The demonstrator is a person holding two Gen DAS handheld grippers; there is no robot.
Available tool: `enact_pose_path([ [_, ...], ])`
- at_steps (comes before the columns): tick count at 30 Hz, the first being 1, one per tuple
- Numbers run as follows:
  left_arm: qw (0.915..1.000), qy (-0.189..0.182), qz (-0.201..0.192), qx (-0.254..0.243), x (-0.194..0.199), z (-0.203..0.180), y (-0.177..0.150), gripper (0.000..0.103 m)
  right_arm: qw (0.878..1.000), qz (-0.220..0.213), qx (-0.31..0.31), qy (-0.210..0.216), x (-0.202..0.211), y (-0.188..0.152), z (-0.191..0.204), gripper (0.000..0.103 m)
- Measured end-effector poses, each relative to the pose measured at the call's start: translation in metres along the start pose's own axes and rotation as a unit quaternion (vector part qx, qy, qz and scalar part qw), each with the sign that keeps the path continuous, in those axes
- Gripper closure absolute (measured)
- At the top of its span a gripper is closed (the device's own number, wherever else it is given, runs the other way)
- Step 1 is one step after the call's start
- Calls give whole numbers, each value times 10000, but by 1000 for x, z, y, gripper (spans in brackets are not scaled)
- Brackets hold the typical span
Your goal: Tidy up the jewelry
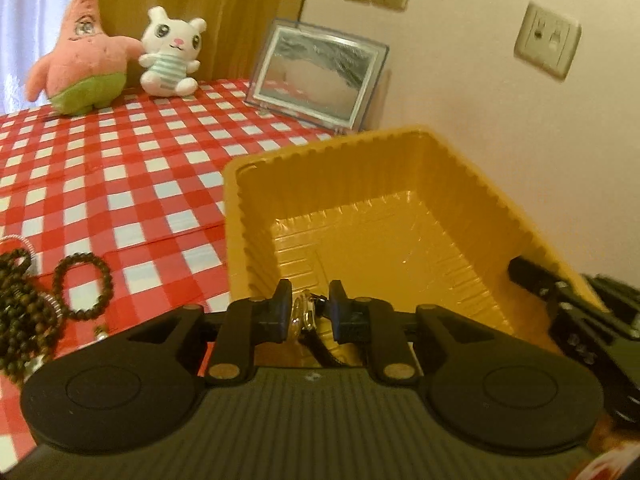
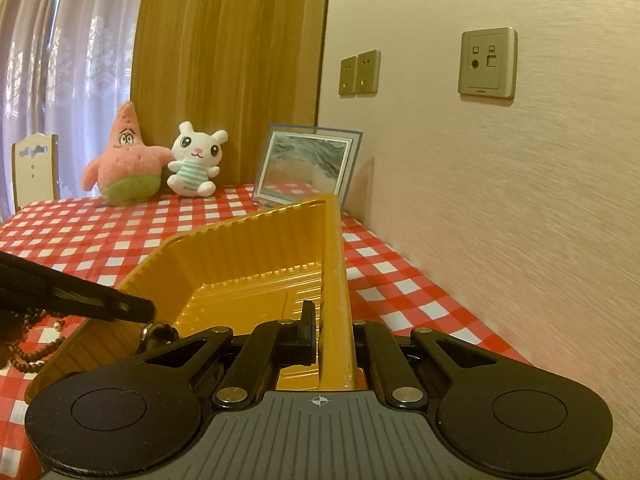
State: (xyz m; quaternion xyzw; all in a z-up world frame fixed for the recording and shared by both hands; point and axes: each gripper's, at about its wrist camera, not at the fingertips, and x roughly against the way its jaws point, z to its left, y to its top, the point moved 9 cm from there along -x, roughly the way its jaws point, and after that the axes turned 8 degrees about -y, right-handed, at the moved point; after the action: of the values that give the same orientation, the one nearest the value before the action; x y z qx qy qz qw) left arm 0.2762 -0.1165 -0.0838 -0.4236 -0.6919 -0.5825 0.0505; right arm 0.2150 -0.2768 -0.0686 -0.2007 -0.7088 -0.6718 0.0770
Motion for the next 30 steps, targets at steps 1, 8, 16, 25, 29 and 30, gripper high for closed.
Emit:
enact_pose_path([
  [1, 10000, 12, -62, 28, 8, 3, -1, 85, 10000, 0, 1, -1, 0, 0, 0, 98],
  [8, 9975, 492, -407, 300, 75, 48, -16, 85, 10000, 9, -1, 0, 0, 0, 0, 98],
  [16, 9916, 1094, -212, 659, 109, 94, -54, 85, 10000, 38, 9, -8, 0, -1, 0, 98],
  [25, 9915, 1125, 75, 653, 105, 93, -81, 85, 10000, 46, 17, -14, 0, -2, 0, 98],
  [29, 9918, 1135, 79, 585, 100, 91, -80, 85, 10000, 54, 20, -19, 0, -3, 0, 98],
  [30, 9917, 1146, 81, 573, 99, 92, -80, 85, 10000, 57, 24, -23, -1, -3, 0, 98],
])
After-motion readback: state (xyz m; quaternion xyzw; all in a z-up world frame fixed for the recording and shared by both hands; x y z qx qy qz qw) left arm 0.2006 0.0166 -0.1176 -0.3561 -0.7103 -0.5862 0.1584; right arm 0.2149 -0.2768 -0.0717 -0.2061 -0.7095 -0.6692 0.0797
